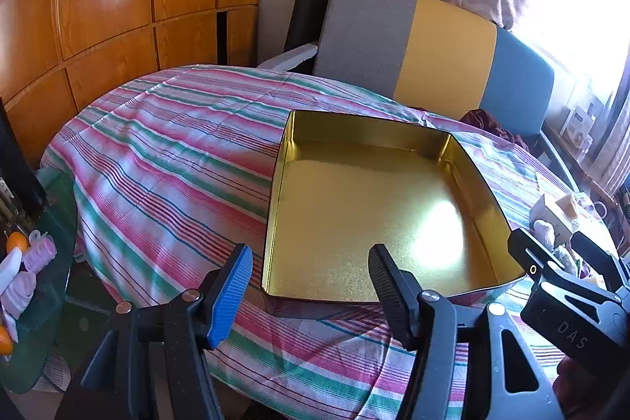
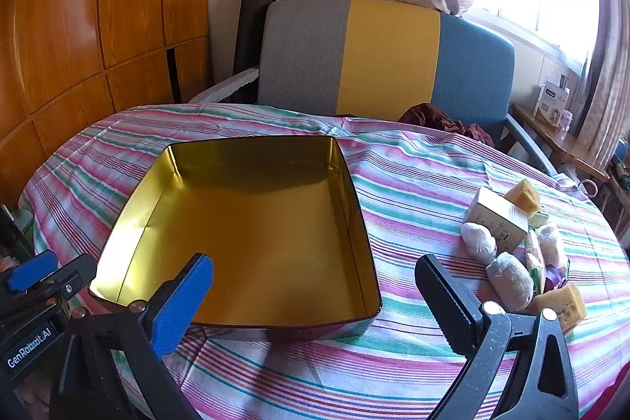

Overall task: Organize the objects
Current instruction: 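Move both tools from the gold tray toward the pile of items, then grasp the purple candy packet with the left gripper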

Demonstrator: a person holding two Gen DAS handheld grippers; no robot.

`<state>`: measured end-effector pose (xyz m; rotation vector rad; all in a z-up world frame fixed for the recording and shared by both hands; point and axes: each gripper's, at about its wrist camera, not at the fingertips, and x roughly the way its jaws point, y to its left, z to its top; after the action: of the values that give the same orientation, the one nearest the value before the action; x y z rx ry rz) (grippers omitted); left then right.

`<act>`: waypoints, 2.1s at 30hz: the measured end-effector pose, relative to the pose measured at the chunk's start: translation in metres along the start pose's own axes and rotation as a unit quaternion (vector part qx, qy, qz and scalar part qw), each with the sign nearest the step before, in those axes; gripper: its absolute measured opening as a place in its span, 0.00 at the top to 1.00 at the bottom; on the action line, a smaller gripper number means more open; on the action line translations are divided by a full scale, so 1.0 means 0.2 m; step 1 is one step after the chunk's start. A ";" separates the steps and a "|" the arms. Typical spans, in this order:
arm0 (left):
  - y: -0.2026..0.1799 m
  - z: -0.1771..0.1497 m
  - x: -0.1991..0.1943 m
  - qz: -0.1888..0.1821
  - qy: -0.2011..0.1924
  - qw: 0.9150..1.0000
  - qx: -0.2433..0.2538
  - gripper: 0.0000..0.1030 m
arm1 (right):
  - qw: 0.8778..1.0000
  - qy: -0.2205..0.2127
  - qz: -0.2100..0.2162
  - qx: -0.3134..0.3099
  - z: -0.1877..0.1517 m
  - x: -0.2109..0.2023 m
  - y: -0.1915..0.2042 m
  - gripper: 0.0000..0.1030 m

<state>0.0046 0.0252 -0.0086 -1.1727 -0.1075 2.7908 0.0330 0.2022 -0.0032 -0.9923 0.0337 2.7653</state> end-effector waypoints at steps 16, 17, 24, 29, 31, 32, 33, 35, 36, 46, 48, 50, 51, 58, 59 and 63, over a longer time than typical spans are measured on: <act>-0.11 0.01 0.00 -0.004 -0.012 0.999 0.053 0.40 | 0.999 0.005 0.002 0.034 -0.01 0.02 -0.16 0.00; -0.12 0.01 0.00 -0.008 -0.010 0.998 0.054 0.40 | 0.999 0.005 0.001 0.037 -0.01 0.02 -0.17 0.00; -0.20 0.00 0.01 -0.055 -0.008 0.995 0.088 0.39 | 0.999 0.006 -0.005 0.051 -0.01 0.00 -0.26 0.00; -0.28 -0.01 0.02 -0.148 0.034 0.983 0.108 0.37 | 0.997 0.004 -0.012 0.074 -0.01 -0.02 -0.36 0.00; -0.32 -0.01 0.02 -0.168 0.041 0.979 0.111 0.37 | 0.996 0.000 -0.017 0.083 0.00 -0.04 -0.42 0.00; -0.35 -0.01 0.01 -0.180 0.044 0.976 0.117 0.37 | 0.996 0.000 -0.019 0.089 -0.01 -0.05 -0.45 0.00; -0.37 -0.01 0.01 -0.190 0.044 0.973 0.121 0.37 | 0.995 0.001 -0.018 0.097 0.00 -0.05 -0.48 0.00; -0.43 -0.02 0.00 -0.211 0.039 0.967 0.136 0.37 | 0.993 0.001 -0.022 0.114 -0.01 -0.08 -0.58 0.00; -0.45 -0.03 0.00 -0.216 0.041 0.965 0.145 0.37 | 0.992 0.003 -0.026 0.120 -0.02 -0.09 -0.63 0.00; -0.80 -0.09 0.07 -0.292 0.120 0.924 0.214 0.37 | 0.958 0.019 -0.080 0.273 -0.16 -0.31 -1.39 0.00; -0.91 -0.11 0.07 -0.303 0.127 0.914 0.239 0.38 | 0.947 0.019 -0.091 0.308 -0.21 -0.36 -1.53 0.00; -1.02 -0.14 0.08 -0.324 0.140 0.899 0.261 0.38 | 0.937 0.016 -0.103 0.334 -0.26 -0.42 -1.64 0.00; -1.09 -0.16 0.09 -0.340 0.147 0.889 0.270 0.38 | 0.934 0.015 -0.109 0.340 -0.28 -0.45 -1.68 0.00; -1.55 -0.33 0.10 -0.423 0.212 0.818 0.326 0.42 | 0.929 0.025 -0.129 0.346 -0.41 -0.56 -1.80 0.00; -1.61 -0.36 0.11 -0.429 0.225 0.811 0.328 0.44 | 0.929 0.027 -0.129 0.347 -0.43 -0.58 -1.81 0.00; -1.82 -0.47 0.12 -0.436 0.273 0.793 0.327 0.44 | 0.930 0.028 -0.127 0.345 -0.47 -0.62 -1.82 0.00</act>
<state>0.0829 0.3913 -0.0520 -1.2234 0.2793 1.4278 0.2570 0.5279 0.0183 -0.7995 0.7680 2.2093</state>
